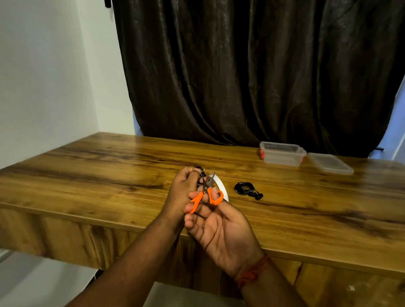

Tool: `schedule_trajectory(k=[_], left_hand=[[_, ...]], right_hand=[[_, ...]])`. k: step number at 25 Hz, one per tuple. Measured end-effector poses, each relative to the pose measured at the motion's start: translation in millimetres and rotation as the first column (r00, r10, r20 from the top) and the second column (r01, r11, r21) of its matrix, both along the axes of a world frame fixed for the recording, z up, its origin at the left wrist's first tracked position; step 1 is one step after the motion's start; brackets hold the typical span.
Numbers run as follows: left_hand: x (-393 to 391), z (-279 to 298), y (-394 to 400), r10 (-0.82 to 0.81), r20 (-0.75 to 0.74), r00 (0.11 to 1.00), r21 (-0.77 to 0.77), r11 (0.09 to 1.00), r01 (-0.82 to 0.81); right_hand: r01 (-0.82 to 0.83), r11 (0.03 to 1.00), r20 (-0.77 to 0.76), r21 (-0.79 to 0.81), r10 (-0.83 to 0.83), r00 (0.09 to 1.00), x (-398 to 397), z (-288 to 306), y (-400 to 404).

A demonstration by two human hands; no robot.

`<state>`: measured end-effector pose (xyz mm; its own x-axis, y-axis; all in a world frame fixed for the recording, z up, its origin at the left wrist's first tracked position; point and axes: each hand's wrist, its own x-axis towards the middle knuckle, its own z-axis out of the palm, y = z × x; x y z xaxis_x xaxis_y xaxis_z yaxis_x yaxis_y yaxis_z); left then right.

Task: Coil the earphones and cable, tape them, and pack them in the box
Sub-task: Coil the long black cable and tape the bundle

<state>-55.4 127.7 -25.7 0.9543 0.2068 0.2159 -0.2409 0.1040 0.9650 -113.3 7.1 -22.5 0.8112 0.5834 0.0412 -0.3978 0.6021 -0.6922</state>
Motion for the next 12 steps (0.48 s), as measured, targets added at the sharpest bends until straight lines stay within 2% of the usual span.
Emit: schedule_trajectory(k=[5, 12], left_hand=[[3, -1, -3, 0.007, 0.008, 1.0, 0.0, 1.0, -0.007], [7, -1, -6, 0.028, -0.023, 0.999, -0.09, 0.996, -0.03]], right_hand=[[0.048, 0.999, 0.019, 0.012, -0.048, 0.999, 4, -2, 2], [0.127, 0.992, 0.061, 0.02, -0.128, 0.99, 14, -2, 1]])
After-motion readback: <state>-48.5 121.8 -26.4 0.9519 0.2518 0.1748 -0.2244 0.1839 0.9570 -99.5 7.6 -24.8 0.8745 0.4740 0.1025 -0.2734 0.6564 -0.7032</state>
